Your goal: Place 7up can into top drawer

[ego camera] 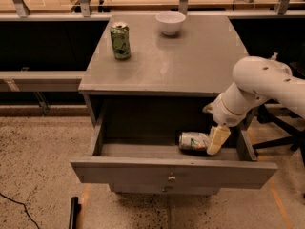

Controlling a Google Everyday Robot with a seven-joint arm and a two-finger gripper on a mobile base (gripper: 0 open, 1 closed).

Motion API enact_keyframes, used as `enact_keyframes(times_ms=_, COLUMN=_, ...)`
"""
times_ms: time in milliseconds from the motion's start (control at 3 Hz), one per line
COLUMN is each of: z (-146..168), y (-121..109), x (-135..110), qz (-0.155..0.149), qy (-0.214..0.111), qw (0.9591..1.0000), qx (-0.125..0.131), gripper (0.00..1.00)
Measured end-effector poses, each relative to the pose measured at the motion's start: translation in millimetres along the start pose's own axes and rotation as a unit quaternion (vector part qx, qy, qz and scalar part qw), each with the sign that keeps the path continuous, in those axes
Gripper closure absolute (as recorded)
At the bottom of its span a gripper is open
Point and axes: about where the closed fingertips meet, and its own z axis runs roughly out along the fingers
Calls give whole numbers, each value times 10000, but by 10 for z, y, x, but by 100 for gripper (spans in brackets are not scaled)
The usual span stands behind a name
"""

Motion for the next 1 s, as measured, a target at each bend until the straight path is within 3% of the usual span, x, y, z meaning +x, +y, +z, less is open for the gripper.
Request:
enact_keyframes(times_ms=333, z=-305, y=112, x=49, qz=187, qy=-165, qw=9992, qx=323, gripper=16)
enact_keyframes(times_ms=667, z=-780, y=207, x=83, qz=327, qy=-230, qw=9970, qx=666, gripper=39)
enact_keyframes(times_ms=1000, z=-1439, y=162, x=-37, qz=250, qy=-320, qw=9930, qx=1109, gripper=62)
